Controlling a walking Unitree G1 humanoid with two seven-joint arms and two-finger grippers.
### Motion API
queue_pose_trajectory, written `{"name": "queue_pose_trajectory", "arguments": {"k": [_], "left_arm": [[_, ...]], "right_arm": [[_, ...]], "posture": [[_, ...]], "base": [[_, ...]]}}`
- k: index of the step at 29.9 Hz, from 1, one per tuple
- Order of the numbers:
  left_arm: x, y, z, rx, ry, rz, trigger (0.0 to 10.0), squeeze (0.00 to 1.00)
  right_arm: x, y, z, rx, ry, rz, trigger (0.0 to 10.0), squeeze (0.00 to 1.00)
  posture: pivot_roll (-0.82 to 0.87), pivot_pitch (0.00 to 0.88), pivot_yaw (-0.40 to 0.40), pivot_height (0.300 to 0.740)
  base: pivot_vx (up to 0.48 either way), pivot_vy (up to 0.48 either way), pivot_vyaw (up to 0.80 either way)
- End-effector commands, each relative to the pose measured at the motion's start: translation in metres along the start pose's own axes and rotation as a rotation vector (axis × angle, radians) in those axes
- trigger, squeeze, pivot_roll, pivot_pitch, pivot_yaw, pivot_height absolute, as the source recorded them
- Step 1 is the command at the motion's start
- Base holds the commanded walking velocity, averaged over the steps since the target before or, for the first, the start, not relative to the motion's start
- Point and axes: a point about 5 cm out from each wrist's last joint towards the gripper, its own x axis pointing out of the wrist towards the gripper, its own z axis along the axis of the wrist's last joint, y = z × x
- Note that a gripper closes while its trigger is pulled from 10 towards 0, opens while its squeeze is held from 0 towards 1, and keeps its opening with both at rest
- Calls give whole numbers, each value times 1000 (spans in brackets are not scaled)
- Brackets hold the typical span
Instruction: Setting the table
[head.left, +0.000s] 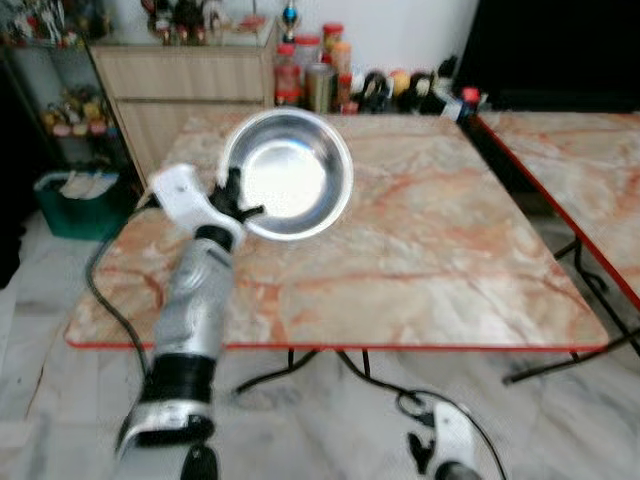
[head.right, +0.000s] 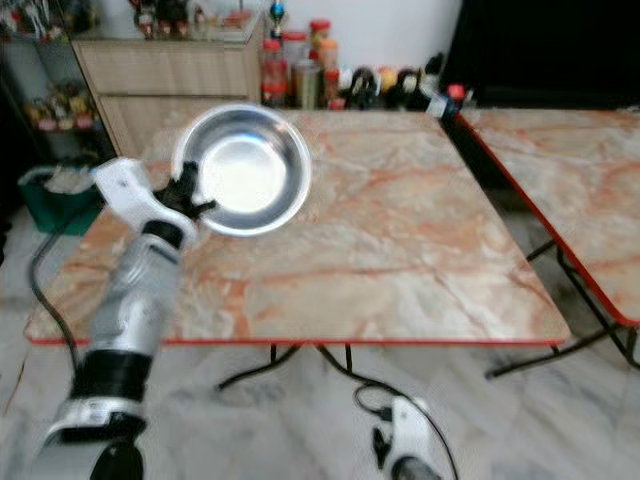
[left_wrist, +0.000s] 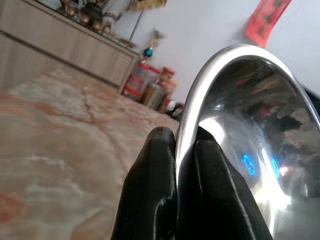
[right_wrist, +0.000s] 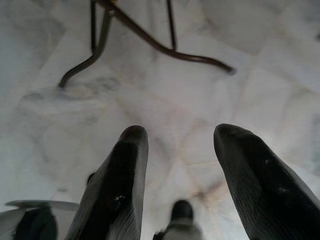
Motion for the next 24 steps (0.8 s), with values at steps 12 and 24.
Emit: {"name": "queue_pose_trajectory", "arguments": {"k": [12, 24], "left_arm": [[-5, -35, -55, -16, 334, -77, 10000, 0], [-1, -51, -84, -24, 520, -27, 10000, 0]], "right_arm": [[-2, -9, -4, 7, 17, -27, 10000, 0], [0, -8, 1, 17, 1, -30, 10000, 0]], "posture": [[28, 0, -14, 740], [18, 0, -14, 740]], "base": [[0, 0, 0], [0, 0, 0]]}}
